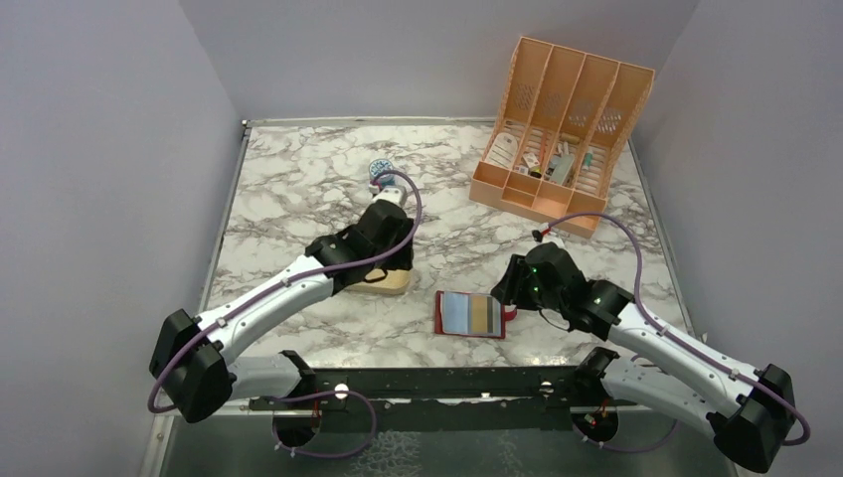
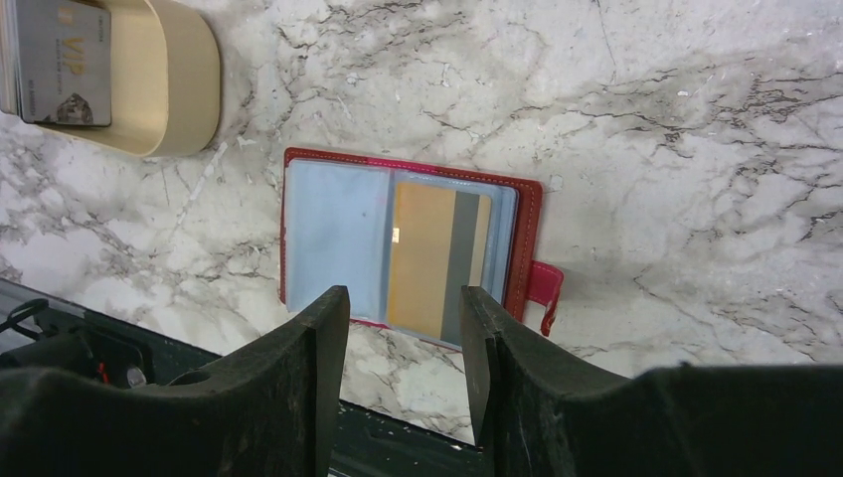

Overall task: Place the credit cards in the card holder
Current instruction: Pick up the credit card from the storage box.

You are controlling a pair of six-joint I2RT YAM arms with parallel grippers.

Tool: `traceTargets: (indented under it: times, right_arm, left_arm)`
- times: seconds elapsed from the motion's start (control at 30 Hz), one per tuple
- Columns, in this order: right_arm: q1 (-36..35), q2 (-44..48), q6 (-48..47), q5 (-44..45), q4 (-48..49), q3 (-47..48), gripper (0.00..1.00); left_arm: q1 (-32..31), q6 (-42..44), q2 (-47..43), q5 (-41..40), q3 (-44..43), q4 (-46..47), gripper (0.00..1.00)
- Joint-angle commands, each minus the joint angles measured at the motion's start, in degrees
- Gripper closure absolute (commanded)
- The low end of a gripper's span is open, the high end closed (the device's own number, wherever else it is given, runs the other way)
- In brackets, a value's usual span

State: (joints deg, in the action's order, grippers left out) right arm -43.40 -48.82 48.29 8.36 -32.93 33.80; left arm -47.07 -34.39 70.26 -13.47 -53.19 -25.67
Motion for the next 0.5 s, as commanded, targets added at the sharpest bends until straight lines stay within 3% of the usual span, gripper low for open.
traceTargets:
  times: [0.0, 0.47]
  right_arm:
    - [-0.11, 0.13, -0.90, 1.42, -0.10, 1.34, 0.55]
    - [-0.11, -0.62, -1.17, 1.64, 0.03, 1.66, 0.55]
  left_arm:
    - [7.38, 9.43, 0.23, 3.07, -2.70, -9.68, 0.46]
    - [15.10, 17.30, 8.57, -9.07, -4.57, -13.98, 0.46]
